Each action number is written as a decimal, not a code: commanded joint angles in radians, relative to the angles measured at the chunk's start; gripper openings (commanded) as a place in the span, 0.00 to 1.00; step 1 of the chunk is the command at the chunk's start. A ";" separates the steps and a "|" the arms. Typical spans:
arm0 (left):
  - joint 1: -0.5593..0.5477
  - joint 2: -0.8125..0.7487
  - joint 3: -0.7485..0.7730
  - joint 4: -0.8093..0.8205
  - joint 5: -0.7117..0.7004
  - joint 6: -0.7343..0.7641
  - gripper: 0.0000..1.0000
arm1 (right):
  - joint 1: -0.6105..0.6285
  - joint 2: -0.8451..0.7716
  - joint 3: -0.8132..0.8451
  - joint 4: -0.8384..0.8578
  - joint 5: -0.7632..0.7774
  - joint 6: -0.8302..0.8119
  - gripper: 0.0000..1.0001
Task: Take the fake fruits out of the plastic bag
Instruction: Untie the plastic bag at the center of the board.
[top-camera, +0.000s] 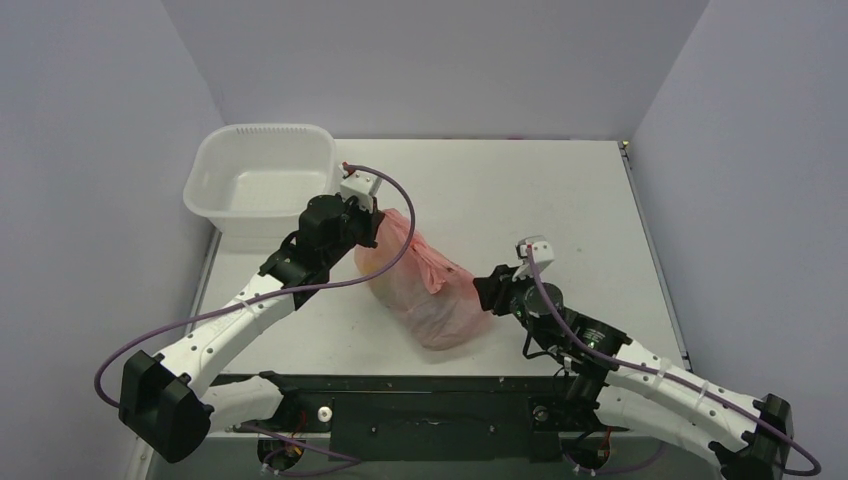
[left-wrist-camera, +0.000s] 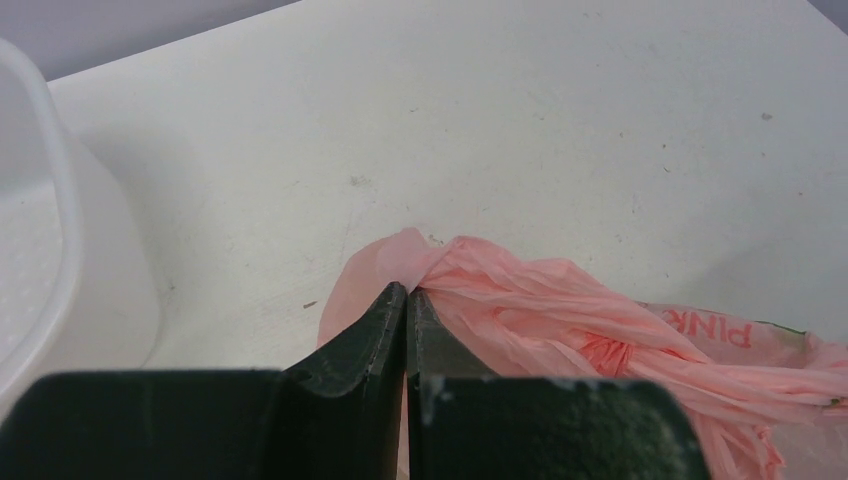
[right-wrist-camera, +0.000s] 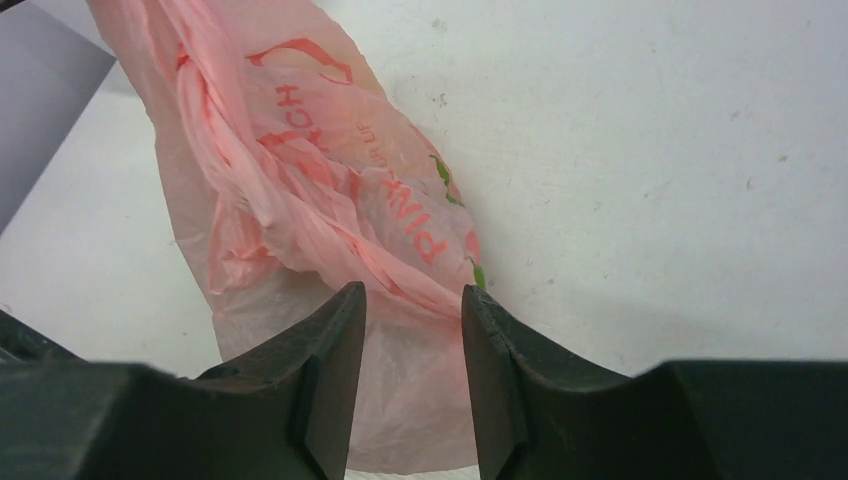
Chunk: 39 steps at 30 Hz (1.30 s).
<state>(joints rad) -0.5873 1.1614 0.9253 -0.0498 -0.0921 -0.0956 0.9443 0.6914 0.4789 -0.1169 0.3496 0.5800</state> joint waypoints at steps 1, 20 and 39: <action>0.001 -0.029 0.001 0.080 0.039 0.012 0.00 | 0.004 0.093 0.168 -0.136 -0.042 -0.212 0.38; -0.010 -0.024 0.002 0.081 0.069 0.024 0.00 | -0.063 0.636 0.720 -0.402 -0.513 -0.520 0.43; 0.017 -0.104 0.011 0.022 0.309 -0.052 0.51 | -0.212 0.638 0.645 -0.250 -0.789 -0.624 0.00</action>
<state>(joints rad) -0.5865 1.1233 0.9218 -0.0692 0.0959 -0.0944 0.8028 1.3445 1.1248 -0.4458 -0.2249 0.0124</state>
